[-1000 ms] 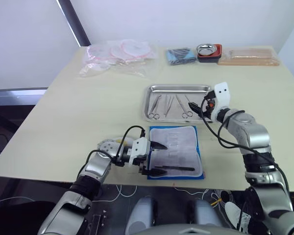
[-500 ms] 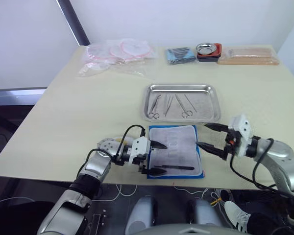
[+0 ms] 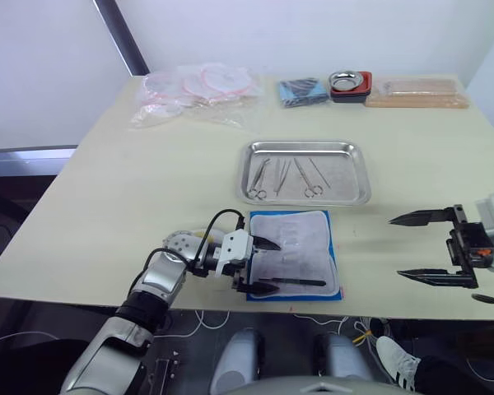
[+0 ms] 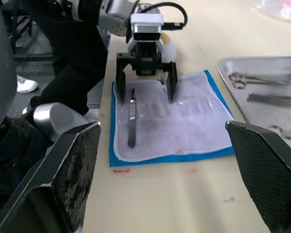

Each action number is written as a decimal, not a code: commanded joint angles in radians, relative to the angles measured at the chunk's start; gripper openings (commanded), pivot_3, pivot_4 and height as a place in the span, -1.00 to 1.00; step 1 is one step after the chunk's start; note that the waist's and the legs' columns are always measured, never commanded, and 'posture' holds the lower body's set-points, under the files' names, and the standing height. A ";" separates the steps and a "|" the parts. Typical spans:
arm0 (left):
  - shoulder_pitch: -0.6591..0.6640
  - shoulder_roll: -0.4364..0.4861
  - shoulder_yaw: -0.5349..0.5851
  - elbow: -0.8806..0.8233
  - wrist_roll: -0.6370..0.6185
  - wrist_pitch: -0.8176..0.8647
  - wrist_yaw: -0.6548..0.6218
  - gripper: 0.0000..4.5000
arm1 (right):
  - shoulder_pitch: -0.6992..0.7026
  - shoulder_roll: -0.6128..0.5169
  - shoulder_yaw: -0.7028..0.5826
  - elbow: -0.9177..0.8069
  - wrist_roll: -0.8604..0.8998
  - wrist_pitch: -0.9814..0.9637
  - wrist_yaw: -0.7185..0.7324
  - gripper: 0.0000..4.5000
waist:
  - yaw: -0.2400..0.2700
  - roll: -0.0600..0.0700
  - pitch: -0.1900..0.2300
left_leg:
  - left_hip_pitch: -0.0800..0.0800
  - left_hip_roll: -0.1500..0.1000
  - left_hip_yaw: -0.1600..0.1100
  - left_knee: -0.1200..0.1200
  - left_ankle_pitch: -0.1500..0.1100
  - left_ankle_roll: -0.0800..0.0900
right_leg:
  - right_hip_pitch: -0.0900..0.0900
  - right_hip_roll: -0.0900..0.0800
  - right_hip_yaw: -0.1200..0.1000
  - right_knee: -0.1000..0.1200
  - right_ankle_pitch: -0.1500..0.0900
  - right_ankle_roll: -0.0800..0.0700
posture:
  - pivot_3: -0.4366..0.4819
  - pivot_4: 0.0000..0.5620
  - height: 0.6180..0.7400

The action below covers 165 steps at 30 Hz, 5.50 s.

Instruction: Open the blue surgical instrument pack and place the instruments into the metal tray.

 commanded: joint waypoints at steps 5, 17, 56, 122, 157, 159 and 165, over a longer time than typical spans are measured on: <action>0.052 0.034 -0.061 0.168 0.142 0.055 0.035 1.00 | 0.012 0.084 0.096 -0.063 -0.062 -0.044 -0.087 0.93 | 0.001 0.000 0.000 | 0.000 0.000 0.001 0.000 0.001 0.000 | 0.000 0.000 0.000 0.000 0.000 0.000 | -0.05 -0.47 1.00; 0.063 0.050 -0.058 0.154 0.136 0.058 0.024 1.00 | -0.078 0.230 0.410 -0.016 -0.413 -0.151 -0.300 0.93 | -0.003 0.000 0.000 | 0.002 0.000 0.000 0.000 0.001 -0.001 | 0.000 0.001 0.000 0.000 0.000 0.000 | -0.05 -0.47 1.00; 0.076 0.082 -0.062 0.129 0.135 0.058 0.019 1.00 | -0.121 0.246 0.608 0.066 -0.555 -0.142 -0.404 -0.97 | -0.007 -0.008 -0.008 | 0.013 0.003 0.002 -0.001 0.002 -0.002 | 0.003 0.001 -0.001 0.000 0.000 0.000 | -0.05 -0.47 1.00; 0.067 0.043 -0.059 0.165 0.141 0.051 0.045 1.00 | -0.466 0.512 0.308 0.187 -0.477 0.433 -1.040 -0.97 | -0.002 -0.001 -0.008 | 0.011 0.001 0.003 -0.001 0.005 0.002 | 0.003 0.000 0.001 0.000 0.006 -0.005 | -0.05 -0.47 1.00; 0.091 0.060 -0.011 0.072 0.098 0.063 0.043 1.00 | -0.497 0.542 0.291 0.088 -0.495 0.445 -1.065 0.96 | -0.011 0.002 -0.010 | 0.011 0.000 0.002 -0.001 0.005 0.002 | 0.003 0.001 0.001 0.001 0.006 -0.004 | -0.05 -0.47 1.00; 0.098 0.066 0.012 0.027 0.073 0.079 0.042 1.00 | -0.475 0.526 0.261 0.072 -0.470 0.408 -1.032 0.96 | -0.012 0.001 -0.009 | 0.011 0.001 0.002 -0.001 0.005 0.002 | 0.002 0.002 0.001 0.001 0.006 -0.004 | -0.05 -0.47 1.00; 0.112 0.051 0.100 -0.138 -0.046 0.145 0.046 1.00 | -0.375 0.491 0.174 0.072 -0.364 0.217 -0.878 0.96 | -0.011 -0.007 0.001 | 0.001 0.001 0.002 -0.001 0.005 0.002 | -0.005 0.007 0.002 0.001 0.006 -0.005 | -0.05 -0.47 1.00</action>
